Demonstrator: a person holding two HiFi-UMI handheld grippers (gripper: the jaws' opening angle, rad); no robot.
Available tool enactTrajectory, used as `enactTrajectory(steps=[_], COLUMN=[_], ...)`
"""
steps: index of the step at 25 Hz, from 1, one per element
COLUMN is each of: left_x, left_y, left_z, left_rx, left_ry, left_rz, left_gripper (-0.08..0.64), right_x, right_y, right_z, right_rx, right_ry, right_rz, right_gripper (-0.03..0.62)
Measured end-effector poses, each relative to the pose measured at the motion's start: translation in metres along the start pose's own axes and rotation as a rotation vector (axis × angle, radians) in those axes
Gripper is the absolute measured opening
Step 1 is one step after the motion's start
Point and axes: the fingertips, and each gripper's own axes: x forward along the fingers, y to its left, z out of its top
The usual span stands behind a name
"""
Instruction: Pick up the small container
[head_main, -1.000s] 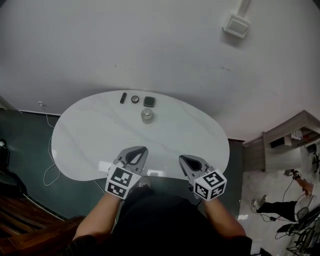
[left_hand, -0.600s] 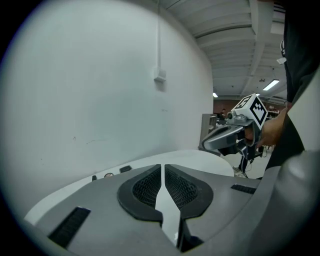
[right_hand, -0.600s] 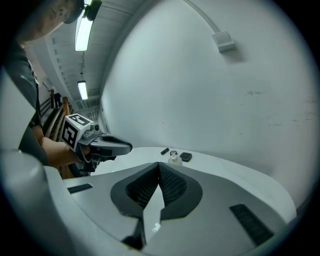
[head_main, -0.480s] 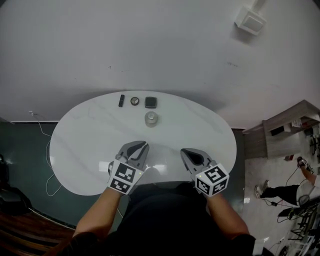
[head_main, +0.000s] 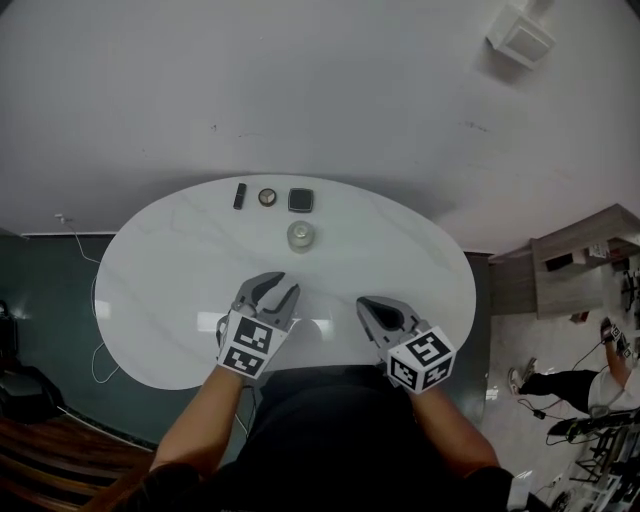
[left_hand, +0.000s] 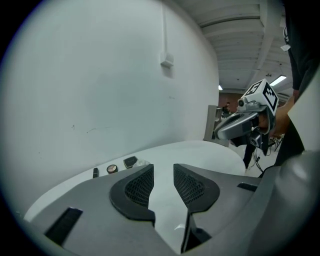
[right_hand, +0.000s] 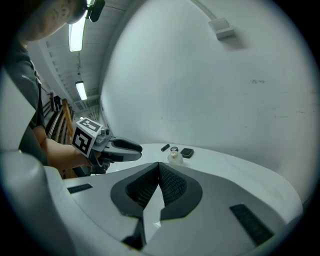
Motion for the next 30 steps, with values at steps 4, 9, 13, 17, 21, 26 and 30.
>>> enactTrajectory(steps=[4, 9, 13, 17, 21, 26, 30], left_x=[0.030, 0.072, 0.103, 0.129, 0.150, 0.170, 0.185], left_y=[0.013, 0.044, 0.060, 0.068, 0.072, 0.072, 0.071], left_z=[-0.027, -0.048, -0.052, -0.062, -0.063, -0.062, -0.061], left_rx=[-0.027, -0.063, -0.041, 0.036, 0.076, 0.055, 0.064], left_ry=[0.076, 0.102, 0.109, 0.155, 0.161, 0.152, 0.141], left_rz=[0.021, 0.078, 0.078, 0.048, 0.023, 0.001, -0.017], left_gripper=[0.179, 0.236, 0.268, 0.308, 0.325, 0.336, 0.336], right_x=[0.005, 0.001, -0.005, -0.011, -0.016, -0.019, -0.020], right_y=[-0.007, -0.017, -0.032, -0.045, -0.055, -0.061, -0.068], right_z=[0.006, -0.003, -0.012, -0.021, -0.029, -0.032, -0.033], right_rx=[-0.025, -0.017, 0.006, 0.026, 0.049, 0.058, 0.065], right_ry=[0.013, 0.053, 0.079, 0.096, 0.111, 0.121, 0.124], right_rz=[0.036, 0.053, 0.029, 0.001, -0.020, -0.031, -0.045], right_gripper=[-0.006, -0.006, -0.006, -0.005, -0.005, -0.005, -0.006])
